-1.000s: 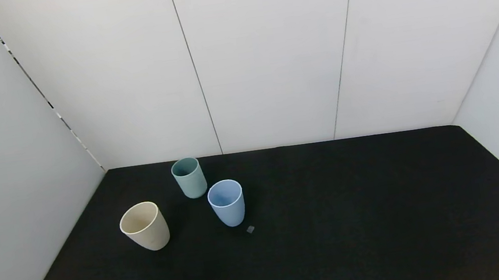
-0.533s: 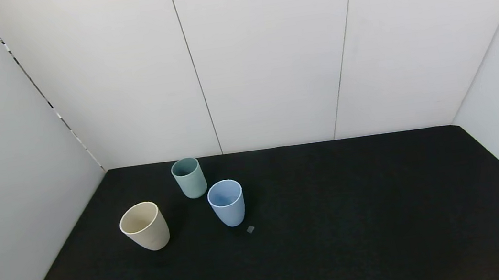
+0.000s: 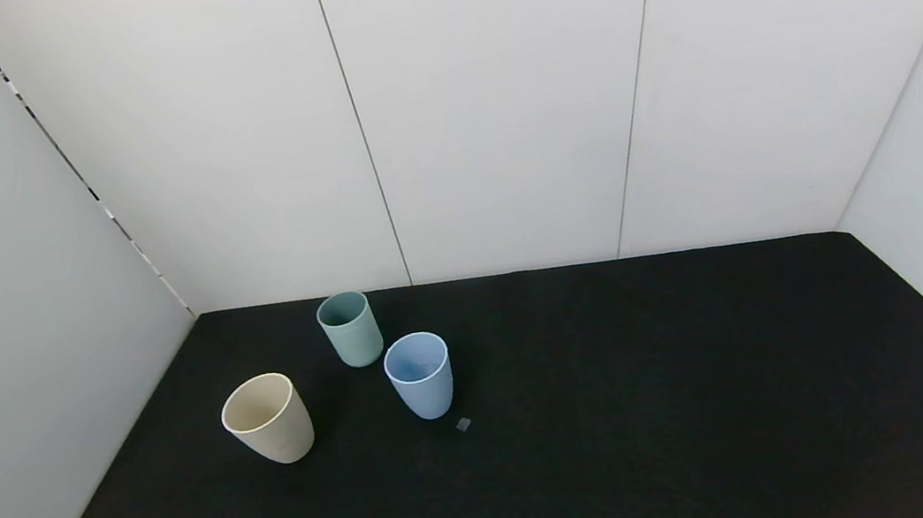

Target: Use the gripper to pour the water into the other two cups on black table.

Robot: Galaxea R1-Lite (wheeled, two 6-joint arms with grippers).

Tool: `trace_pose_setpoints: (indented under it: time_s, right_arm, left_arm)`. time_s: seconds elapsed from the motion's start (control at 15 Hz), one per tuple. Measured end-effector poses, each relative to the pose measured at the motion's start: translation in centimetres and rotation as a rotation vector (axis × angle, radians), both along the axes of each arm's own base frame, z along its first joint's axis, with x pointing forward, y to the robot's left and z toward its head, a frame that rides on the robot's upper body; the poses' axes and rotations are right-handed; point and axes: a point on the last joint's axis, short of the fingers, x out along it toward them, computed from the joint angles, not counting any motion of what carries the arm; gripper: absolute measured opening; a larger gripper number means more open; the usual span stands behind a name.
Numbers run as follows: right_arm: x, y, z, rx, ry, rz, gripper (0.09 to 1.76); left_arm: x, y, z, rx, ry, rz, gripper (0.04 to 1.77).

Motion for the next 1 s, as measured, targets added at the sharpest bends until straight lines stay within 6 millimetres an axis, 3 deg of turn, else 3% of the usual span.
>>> trace_pose_setpoints:
  time_s: [0.33,0.73,1.0]
  right_arm:
    - [0.0,0.0,0.0,0.000,0.000,-0.001,1.71]
    - [0.0,0.0,0.0,0.000,0.000,0.000,1.71]
    - [0.0,0.0,0.0,0.000,0.000,0.000,1.71]
  left_arm:
    - [0.5,0.2,-2.4,0.171,-0.071,0.105,1.72]
    - [0.6,0.2,-3.5,-0.035,0.013,0.106,1.72]
    - [0.6,0.3,-3.5,-0.056,0.012,0.109,1.72]
